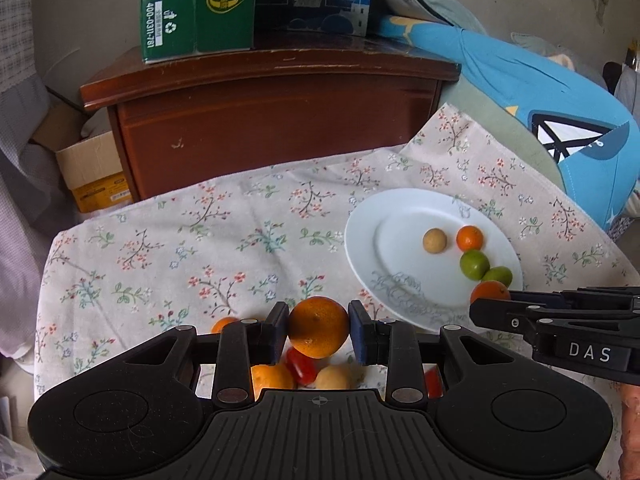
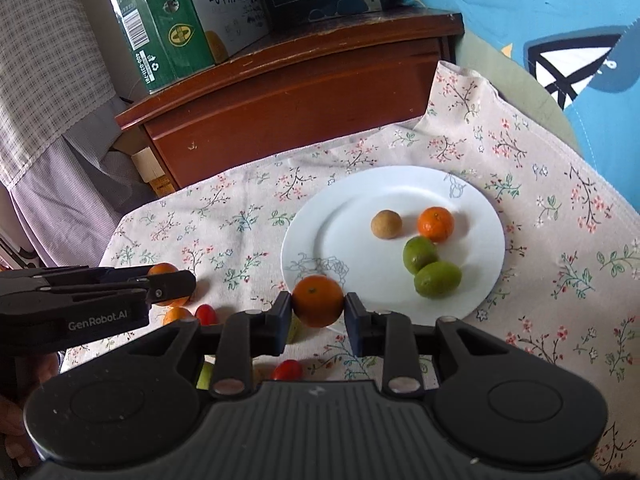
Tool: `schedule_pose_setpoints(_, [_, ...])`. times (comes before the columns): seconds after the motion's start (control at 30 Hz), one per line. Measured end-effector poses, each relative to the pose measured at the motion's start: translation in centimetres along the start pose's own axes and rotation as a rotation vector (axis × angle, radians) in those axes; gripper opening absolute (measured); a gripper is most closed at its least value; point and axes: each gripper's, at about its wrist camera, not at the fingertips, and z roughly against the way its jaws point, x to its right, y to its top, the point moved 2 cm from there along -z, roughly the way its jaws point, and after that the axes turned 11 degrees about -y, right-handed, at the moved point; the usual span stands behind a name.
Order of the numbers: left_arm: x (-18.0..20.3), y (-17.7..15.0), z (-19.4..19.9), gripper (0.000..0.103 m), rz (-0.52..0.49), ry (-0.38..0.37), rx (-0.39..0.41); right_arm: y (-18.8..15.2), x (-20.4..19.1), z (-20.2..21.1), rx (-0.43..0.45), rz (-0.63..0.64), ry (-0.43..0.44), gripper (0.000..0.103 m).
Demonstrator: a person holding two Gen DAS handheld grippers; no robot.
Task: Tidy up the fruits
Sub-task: 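Close the left tool on a tangerine while the right tool grasps another tangerine, then carry both tangerines onto the white plate and open both tools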
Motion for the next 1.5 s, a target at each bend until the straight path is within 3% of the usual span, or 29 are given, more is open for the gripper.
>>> schedule_pose_setpoints(0.3, [1.5, 2.3, -1.2, 0.030, -0.018, -0.067, 0.042, 2.4, 1.8, -0.2, 0.031, -0.074, 0.014, 0.029])
schedule_pose_setpoints(0.47, [2.0, 3.1, -2.7, 0.030, -0.008, -0.097, 0.048, 3.1, 2.7, -1.7, 0.001, -0.112, 0.011, 0.029])
schedule_pose_setpoints(0.7, [2.0, 3.4, -5.7, 0.030, 0.006, -0.111, 0.018, 3.2, 3.6, -3.8, -0.061, -0.153, 0.005, 0.029])
schedule_pose_setpoints(1.27, [1.6, 3.6, -9.3, 0.031, 0.052, -0.163, -0.018, 3.3, 3.9, -6.5, -0.088, -0.143, -0.032, 0.029])
schedule_pose_setpoints(1.37, [1.5, 3.7, -9.1, 0.037, 0.064, -0.156, -0.011, 3.5, 4.0, -6.4, -0.075, -0.154, -0.035, 0.031])
schedule_pose_setpoints(1.5, [1.1, 4.3, -8.3, 0.060, 0.088, -0.116, 0.017, 3.9, 4.4, -6.0, -0.051, -0.174, -0.039, 0.033])
